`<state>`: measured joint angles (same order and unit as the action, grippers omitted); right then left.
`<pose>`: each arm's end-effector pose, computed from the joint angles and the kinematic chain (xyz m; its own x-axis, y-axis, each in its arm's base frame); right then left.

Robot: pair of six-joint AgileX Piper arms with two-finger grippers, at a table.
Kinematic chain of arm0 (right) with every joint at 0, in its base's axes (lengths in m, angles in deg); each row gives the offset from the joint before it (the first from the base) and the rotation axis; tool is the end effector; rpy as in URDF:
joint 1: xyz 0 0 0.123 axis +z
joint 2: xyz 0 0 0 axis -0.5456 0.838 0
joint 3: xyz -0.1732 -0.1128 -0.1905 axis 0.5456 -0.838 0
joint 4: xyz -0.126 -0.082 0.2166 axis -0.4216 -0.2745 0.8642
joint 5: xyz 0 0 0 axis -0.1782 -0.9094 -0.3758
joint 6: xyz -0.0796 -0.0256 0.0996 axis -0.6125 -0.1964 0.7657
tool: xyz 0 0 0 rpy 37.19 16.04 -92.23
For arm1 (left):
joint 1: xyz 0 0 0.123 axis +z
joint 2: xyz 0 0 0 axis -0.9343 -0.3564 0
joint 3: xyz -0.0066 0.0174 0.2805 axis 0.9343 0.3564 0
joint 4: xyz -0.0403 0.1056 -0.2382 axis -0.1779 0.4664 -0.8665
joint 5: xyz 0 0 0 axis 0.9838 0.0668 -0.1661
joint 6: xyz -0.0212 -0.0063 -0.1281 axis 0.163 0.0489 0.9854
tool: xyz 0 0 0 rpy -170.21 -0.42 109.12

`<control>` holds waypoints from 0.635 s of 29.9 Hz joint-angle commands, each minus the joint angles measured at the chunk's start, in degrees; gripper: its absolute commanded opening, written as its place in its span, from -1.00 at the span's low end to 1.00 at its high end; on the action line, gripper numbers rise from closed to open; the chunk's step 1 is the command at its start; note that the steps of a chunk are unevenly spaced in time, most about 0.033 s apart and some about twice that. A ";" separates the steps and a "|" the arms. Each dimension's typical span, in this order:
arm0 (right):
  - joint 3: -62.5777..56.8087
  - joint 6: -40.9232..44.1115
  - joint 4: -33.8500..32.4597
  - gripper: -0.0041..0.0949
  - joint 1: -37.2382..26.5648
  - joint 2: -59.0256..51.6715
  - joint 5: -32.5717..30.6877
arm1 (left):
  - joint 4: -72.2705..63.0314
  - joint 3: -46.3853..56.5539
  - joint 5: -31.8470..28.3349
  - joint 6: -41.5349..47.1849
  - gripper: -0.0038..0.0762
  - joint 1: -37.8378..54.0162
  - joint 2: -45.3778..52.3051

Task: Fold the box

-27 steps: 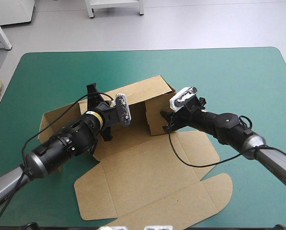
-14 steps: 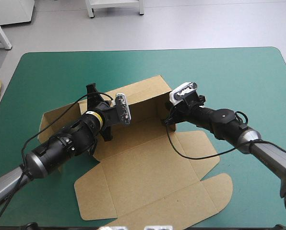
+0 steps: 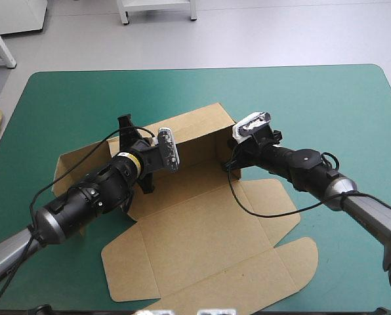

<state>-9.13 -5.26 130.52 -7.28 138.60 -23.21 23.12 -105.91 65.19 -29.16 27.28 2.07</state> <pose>0.3358 0.1874 0.2378 -0.4064 -0.2512 -0.8785 -0.5862 0.8092 0.0398 0.2763 -0.1805 0.2933 0.0139 0.9535 -0.3012 0.6108 0.2304 0.7575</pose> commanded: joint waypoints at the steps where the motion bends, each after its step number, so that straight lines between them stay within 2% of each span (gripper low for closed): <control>1: 1.84 0.36 0.76 -0.92 -0.05 -2.19 -2.39 | -5.59 -0.34 -1.02 2.26 -0.63 -0.82 0.28; 6: 1.84 0.60 0.76 -0.92 -0.05 -2.19 -1.93 | -5.83 -0.74 -1.18 3.54 0.14 -0.92 1.22; 8: 1.84 0.69 0.76 -0.92 -0.05 -2.19 -1.82 | -5.48 -0.74 -1.06 5.07 0.28 -1.32 1.76; 14: 1.84 1.25 0.76 -0.92 -0.05 -2.19 -1.15 | -4.32 -1.68 0.65 5.07 0.30 -4.76 3.30; 19: 1.84 1.64 0.76 -0.92 -0.05 -2.19 -0.80 | -3.45 -3.17 5.93 6.26 0.30 -10.25 5.30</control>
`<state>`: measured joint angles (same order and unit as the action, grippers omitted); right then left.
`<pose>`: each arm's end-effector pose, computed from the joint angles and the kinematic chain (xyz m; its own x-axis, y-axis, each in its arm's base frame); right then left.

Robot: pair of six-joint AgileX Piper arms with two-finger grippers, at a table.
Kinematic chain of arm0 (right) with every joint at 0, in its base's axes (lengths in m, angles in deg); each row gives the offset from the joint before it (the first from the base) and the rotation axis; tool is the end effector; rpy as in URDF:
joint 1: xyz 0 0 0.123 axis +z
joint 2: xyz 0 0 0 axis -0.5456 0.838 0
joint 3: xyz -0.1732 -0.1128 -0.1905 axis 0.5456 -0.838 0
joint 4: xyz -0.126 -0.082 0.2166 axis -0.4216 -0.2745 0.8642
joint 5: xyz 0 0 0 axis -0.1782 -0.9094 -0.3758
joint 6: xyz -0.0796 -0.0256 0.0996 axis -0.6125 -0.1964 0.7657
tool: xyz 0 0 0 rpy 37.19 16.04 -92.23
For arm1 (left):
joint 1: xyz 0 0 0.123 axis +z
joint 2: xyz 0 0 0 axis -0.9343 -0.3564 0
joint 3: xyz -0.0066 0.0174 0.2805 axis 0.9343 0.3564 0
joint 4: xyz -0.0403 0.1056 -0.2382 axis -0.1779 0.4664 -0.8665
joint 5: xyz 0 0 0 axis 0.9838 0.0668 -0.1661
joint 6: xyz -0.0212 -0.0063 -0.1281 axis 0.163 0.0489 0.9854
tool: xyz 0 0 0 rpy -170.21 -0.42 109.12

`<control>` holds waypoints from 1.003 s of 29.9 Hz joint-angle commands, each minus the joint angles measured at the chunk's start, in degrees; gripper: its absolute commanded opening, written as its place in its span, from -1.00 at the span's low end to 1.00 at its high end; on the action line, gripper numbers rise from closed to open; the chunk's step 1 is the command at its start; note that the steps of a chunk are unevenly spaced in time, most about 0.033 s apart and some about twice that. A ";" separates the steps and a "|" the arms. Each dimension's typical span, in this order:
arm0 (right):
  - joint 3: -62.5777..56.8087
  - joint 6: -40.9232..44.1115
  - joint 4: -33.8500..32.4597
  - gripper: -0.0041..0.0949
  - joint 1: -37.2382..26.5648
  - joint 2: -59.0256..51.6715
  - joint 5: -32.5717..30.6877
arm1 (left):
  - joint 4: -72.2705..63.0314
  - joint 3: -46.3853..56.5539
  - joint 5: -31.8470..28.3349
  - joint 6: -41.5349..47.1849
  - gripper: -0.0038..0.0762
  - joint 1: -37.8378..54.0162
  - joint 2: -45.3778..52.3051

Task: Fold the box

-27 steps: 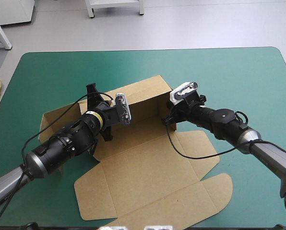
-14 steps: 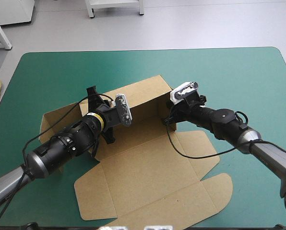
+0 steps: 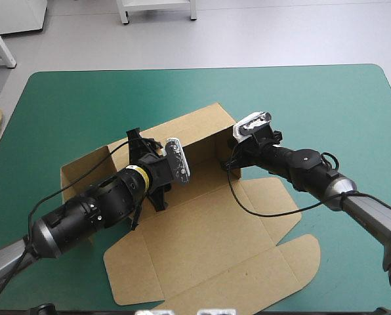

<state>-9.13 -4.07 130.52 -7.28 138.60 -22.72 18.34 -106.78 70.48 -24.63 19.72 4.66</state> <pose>0.3365 0.1865 0.2378 -0.4179 -0.2339 -0.8779 -0.5717 0.8187 0.0540 0.2409 -0.2027 0.3031 -0.0024 0.9172 -0.3985 0.6688 0.2977 0.6813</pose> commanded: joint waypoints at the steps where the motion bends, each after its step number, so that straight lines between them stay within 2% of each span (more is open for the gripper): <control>1: 1.84 0.45 0.76 -0.92 -0.05 -2.19 -1.29 | 2.17 -2.31 1.76 2.57 0.30 -3.60 3.02; 8: 1.84 0.69 0.76 -0.92 -0.05 -2.19 -1.07 | 5.26 -3.00 9.95 9.54 0.30 -10.10 5.57; 12: 1.84 0.85 0.76 -0.92 -0.05 -2.19 -0.91 | 4.52 -6.16 17.56 18.03 0.25 -14.65 6.05; 14: 1.84 1.17 0.76 -0.92 -0.05 -2.19 -0.91 | 3.43 -8.61 21.44 21.29 0.08 -16.17 6.05; 16: 1.84 1.51 0.76 -0.92 -0.05 -2.19 -0.91 | 1.08 -10.92 22.33 21.29 -0.17 -16.34 6.05; 19: 1.84 1.77 0.51 -0.92 -0.05 -2.19 -0.86 | -0.40 -13.06 20.37 20.88 -0.73 -15.30 6.16; 20: 1.84 2.15 0.23 -0.92 -0.05 -2.19 -0.86 | -0.40 -13.46 19.69 20.68 -0.92 -14.20 6.16; 24: 1.84 7.59 -4.21 -0.92 -0.05 -2.19 -0.77 | -3.47 -14.64 19.02 20.11 -0.91 -6.80 5.81; 30: 1.84 21.43 -17.94 -0.92 -0.16 -2.72 -0.73 | -20.58 -19.64 14.95 8.16 -0.91 17.29 5.09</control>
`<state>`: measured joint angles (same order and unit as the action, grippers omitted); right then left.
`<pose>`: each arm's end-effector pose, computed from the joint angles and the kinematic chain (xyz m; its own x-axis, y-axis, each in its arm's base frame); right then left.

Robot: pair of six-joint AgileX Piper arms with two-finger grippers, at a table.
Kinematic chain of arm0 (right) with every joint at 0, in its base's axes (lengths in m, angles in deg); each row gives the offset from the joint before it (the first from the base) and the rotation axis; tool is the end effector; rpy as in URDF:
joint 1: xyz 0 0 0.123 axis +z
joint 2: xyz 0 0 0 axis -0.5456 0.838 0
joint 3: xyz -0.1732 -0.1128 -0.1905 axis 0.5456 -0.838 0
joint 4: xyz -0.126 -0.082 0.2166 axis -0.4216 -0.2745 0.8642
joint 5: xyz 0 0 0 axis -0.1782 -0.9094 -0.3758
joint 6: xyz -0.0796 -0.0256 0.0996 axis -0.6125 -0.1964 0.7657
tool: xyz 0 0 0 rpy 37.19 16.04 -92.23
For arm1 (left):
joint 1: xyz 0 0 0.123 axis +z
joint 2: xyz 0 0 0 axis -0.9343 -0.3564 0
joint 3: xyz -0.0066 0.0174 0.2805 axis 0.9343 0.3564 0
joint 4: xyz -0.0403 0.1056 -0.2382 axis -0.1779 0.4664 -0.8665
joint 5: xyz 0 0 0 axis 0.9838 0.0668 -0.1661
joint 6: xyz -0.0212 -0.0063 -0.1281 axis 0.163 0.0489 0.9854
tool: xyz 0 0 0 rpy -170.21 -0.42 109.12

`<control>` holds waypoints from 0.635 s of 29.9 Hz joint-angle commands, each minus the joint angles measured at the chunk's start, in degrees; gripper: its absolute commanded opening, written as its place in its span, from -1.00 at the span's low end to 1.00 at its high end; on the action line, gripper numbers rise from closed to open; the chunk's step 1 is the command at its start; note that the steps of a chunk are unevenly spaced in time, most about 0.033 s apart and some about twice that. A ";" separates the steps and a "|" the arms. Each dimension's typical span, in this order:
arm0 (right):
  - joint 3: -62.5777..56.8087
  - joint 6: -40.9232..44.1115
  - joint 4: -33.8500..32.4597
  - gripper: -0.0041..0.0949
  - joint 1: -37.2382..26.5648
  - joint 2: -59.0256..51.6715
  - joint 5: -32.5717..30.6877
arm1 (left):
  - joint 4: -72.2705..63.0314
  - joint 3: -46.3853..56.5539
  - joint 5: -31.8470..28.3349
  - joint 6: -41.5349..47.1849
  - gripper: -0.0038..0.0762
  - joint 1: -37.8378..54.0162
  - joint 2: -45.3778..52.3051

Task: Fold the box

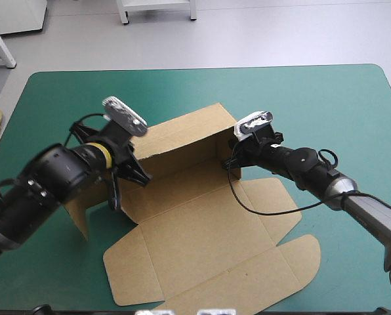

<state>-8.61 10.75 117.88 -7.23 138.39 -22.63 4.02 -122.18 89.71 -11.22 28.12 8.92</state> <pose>0.3361 0.1851 0.2383 -0.4554 -0.2137 -0.8643 -0.5481 0.8323 0.0830 0.2384 -0.1484 0.3812 -0.4674 0.5950 -0.6539 0.5134 0.7848 0.3471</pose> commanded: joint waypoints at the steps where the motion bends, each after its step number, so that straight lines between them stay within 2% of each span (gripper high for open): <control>1: 1.32 8.81 -7.33 -0.91 -0.21 -2.84 -1.04 | -9.99 -5.82 -4.04 -7.74 -0.91 13.85 0.43; 5: 1.32 18.11 -14.01 -0.91 -0.84 -4.97 -2.88 | -26.50 -11.15 -1.55 -17.71 -0.91 32.52 -2.44; 8: 2.75 28.97 -21.58 -0.91 -3.21 -5.71 -8.61 | -38.16 -12.73 0.91 -22.75 -0.91 43.86 -5.55; 9: 3.55 33.77 -26.11 -0.91 -4.29 -6.10 -10.71 | -42.61 -12.73 1.01 -24.31 -0.91 47.31 -6.57; 14: 7.86 47.42 -39.91 -0.92 -6.69 -8.03 -18.89 | -48.03 -12.73 0.84 -28.02 -0.91 54.44 -9.86; 16: 10.63 50.84 -42.41 -0.92 -7.94 -8.78 -23.78 | -47.89 -12.73 0.78 -28.29 -0.91 55.49 -10.80; 19: 15.79 53.14 -42.76 -0.92 -10.24 -9.01 -32.96 | -47.89 -12.73 0.78 -28.29 -0.91 55.59 -12.23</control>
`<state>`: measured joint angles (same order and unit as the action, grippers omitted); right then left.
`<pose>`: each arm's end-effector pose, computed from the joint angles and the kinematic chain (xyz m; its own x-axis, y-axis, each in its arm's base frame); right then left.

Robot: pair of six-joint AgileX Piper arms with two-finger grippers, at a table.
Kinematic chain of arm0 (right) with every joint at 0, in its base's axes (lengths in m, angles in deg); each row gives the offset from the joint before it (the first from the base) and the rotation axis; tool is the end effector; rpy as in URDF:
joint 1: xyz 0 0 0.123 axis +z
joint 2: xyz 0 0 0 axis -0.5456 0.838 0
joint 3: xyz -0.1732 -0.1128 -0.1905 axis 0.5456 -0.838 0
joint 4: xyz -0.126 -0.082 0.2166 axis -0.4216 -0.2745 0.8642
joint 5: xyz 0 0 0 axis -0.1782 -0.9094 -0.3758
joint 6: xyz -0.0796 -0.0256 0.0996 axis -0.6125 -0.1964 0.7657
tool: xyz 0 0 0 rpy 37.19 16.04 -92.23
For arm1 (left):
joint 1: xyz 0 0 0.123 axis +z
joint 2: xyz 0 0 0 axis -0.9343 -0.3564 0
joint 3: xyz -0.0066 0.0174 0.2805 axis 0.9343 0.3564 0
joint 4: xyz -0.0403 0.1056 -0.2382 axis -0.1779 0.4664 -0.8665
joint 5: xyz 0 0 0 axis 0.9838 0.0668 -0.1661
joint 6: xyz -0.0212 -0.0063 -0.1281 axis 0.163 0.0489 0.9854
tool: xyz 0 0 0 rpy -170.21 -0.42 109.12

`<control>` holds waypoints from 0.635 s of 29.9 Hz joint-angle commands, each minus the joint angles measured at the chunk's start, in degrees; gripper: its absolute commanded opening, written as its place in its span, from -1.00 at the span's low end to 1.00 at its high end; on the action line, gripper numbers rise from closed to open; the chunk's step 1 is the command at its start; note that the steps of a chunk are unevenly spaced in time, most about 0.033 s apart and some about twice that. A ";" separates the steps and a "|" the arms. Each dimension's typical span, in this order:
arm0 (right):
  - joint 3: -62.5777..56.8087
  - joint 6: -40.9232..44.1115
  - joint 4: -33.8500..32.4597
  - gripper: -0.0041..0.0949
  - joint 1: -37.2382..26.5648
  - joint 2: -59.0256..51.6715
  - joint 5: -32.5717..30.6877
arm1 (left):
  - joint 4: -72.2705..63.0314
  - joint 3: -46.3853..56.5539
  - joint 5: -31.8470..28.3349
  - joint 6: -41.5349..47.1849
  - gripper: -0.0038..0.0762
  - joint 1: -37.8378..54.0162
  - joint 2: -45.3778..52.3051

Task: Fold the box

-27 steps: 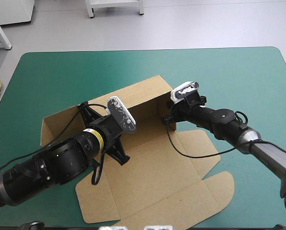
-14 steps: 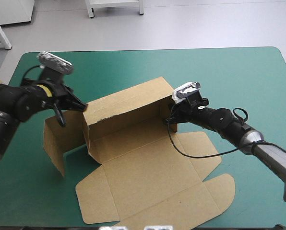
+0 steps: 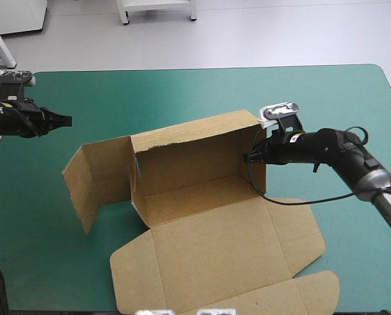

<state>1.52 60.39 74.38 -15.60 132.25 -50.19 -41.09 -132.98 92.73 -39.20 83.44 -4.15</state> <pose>0.3229 0.1377 0.2884 -0.6869 -0.1806 -0.7040 -0.4450 0.8703 0.2110 0.3349 0.0417 0.3693 -0.7447 0.0388 -0.6663 0.1419 0.9847 -0.1013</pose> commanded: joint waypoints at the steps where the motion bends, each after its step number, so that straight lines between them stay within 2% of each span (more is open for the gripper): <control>1: 7.53 3.95 0.74 -0.92 -2.53 -2.86 -8.15 | -2.78 -1.93 -2.24 -0.37 -0.91 0.26 0.46; 10: 22.24 9.51 -5.50 -0.92 -6.81 1.71 -19.32 | -3.01 -1.93 -3.03 -0.86 -0.91 0.26 -1.21; 19: 33.99 10.20 -5.37 -0.92 -7.91 14.29 -25.87 | -3.21 -1.93 -3.00 -0.79 -0.91 0.26 -1.47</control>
<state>31.27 69.90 66.49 -23.18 145.72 -76.44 -41.91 -132.99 91.96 -39.92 83.72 -7.63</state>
